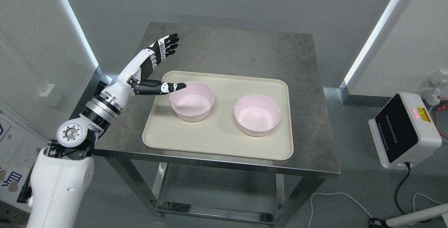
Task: Stack pink IKEA bowls on left shelf middle
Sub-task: 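Reach the left hand toward the pink bowl farther from the tray's far edge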
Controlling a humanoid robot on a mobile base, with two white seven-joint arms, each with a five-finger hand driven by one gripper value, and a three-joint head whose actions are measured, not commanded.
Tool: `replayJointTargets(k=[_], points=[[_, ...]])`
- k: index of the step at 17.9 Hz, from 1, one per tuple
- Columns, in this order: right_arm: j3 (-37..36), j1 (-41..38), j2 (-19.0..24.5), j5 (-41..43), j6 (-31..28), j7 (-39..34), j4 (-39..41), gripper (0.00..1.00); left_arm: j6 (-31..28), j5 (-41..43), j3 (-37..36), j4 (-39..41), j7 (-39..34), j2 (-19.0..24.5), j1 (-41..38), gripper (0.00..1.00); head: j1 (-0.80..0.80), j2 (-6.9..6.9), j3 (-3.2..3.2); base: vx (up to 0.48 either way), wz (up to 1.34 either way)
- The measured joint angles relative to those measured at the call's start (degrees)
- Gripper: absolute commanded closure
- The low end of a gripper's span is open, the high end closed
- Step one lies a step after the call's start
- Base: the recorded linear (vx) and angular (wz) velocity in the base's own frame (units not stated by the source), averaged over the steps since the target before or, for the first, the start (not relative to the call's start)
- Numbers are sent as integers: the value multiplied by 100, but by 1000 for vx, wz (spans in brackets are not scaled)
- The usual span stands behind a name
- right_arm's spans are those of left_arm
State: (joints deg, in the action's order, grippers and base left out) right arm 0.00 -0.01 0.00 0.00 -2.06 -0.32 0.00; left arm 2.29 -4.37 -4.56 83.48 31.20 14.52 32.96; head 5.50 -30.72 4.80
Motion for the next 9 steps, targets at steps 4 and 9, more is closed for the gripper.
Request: replayJointTargets(k=[4,9], points=[[0,1,0,0,0,0,0,0,-728,670,-383,-242,434,155,616,5,0,0,0,0,0],[0,1,0,0,0,0,0,0,-939,1196,-890,-615,1018,212,1165,19,0,0,0,0,0]])
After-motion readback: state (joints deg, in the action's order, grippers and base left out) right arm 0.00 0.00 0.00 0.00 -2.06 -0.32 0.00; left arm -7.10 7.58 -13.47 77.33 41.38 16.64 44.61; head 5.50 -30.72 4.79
